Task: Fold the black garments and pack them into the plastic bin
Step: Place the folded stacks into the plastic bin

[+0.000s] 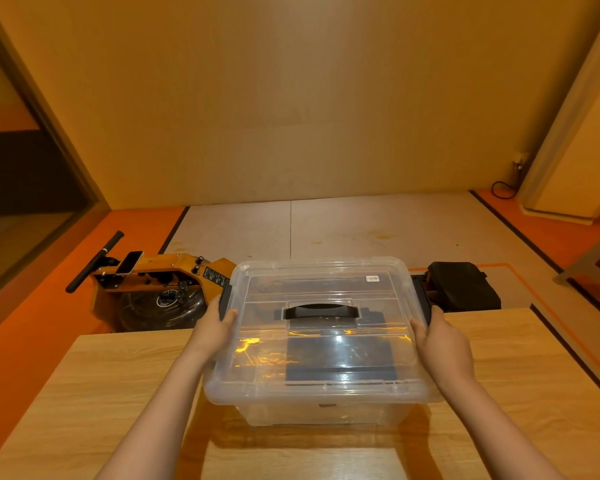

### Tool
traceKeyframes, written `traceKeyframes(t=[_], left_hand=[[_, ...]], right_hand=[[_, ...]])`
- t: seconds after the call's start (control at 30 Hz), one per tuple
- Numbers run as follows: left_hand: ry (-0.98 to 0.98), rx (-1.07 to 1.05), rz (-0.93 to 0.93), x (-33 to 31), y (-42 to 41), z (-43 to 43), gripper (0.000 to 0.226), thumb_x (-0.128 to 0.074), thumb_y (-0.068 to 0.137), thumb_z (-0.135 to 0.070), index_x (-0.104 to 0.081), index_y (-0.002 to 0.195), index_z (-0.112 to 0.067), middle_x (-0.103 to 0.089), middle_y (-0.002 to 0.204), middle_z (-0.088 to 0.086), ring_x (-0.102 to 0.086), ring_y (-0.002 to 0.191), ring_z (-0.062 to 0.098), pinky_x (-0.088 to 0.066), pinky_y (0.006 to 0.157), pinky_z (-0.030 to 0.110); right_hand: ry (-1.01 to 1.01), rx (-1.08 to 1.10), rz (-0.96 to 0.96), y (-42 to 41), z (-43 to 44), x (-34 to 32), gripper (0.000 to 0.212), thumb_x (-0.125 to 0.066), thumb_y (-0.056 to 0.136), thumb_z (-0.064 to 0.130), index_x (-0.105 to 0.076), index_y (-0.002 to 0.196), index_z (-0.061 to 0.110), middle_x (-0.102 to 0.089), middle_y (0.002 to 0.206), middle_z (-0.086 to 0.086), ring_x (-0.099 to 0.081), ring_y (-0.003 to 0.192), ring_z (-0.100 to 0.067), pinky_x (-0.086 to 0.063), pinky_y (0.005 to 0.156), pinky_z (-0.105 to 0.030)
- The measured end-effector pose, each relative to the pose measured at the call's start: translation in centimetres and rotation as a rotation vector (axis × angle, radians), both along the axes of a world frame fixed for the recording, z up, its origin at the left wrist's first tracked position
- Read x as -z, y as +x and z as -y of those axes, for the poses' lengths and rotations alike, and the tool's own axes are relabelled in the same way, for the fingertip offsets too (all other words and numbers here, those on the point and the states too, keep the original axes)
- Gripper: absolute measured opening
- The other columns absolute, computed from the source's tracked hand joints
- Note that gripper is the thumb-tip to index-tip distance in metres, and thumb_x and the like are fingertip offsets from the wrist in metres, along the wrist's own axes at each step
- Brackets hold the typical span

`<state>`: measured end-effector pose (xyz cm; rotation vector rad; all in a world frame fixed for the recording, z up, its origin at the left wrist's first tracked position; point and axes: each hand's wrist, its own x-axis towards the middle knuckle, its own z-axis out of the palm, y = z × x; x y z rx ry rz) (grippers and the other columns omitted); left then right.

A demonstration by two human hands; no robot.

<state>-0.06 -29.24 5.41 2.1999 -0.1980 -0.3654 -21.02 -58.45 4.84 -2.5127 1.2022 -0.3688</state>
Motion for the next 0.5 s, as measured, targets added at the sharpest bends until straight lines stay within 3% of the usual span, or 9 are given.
traceKeyframes(t=[0.37,0.5], left_hand=[[-0.141,0.057,-0.189,-0.8,0.23,-0.73,0.06,-0.045,0.101,-0.031,-0.016,0.153,-0.024,-0.033,0.152,0.005,-0.038,0.136,0.03,-0.037,0.109,0.052],[-0.133,0.048,-0.197,-0.86,-0.42,-0.71,0.062,-0.044,0.101,-0.031,-0.011,0.154,-0.027,-0.03,0.155,0.007,-0.037,0.136,0.031,-0.038,0.107,0.054]], right_hand=[[0.085,-0.092,-0.002,0.35,0.14,-0.29,0.055,-0.042,0.101,0.026,-0.023,0.149,0.006,-0.065,0.103,-0.013,-0.063,0.088,-0.027,-0.048,0.065,-0.034],[0.114,-0.11,-0.006,0.36,0.61,-0.52,0.056,-0.04,0.101,0.023,-0.018,0.15,0.008,-0.063,0.104,-0.014,-0.061,0.088,-0.028,-0.043,0.062,-0.032]])
